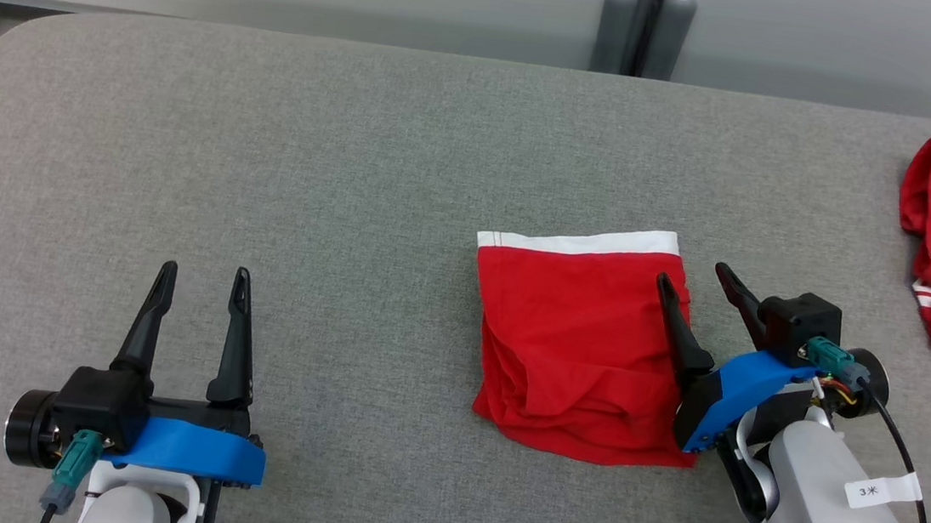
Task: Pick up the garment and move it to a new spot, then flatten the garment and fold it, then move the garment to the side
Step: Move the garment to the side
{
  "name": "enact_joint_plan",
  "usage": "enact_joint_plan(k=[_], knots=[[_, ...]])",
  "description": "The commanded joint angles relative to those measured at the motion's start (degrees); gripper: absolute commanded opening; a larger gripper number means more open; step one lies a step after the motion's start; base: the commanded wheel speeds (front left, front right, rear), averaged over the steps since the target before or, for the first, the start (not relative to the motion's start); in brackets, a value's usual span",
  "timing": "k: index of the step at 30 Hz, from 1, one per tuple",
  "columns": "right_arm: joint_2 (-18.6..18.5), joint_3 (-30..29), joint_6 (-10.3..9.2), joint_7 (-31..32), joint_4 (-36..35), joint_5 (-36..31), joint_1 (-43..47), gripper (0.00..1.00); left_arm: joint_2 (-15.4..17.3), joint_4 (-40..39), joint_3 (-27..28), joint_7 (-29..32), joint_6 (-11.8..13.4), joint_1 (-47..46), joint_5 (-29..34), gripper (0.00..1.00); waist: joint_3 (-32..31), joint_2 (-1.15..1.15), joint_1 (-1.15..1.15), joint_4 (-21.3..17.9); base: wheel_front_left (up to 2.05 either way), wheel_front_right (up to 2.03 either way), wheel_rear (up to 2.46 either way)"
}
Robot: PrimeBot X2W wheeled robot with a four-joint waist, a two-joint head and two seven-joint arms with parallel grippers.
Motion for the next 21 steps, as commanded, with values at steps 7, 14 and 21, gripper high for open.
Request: enact_joint_plan(k=[7,14,21], knots=[[0.76,0.59,0.01,-2.66,10.66,1.56,-1.71,1.00,-0.01,-0.07,-0.47,-0.25,0.61,-1.68,-0.51,1.00,1.96,-0.01,-0.01,1.61,0.00,0.00,0.00],[2.30,1.95,0.01,-3.07,15.91,3.00,0.47,1.00,-0.01,-0.03,-0.57,-0.25,0.57,-1.61,-0.19,1.00,2.05,-0.01,-0.01,1.46,0.00,0.00,0.00],[4.00,6.03,0.07,-3.02,16.67,7.25,1.49,0.00,-0.01,0.13,-0.55,-0.25,0.50,-1.67,-0.43,1.00,2.06,-0.01,-0.01,0.36,0.00,0.00,0.00]])
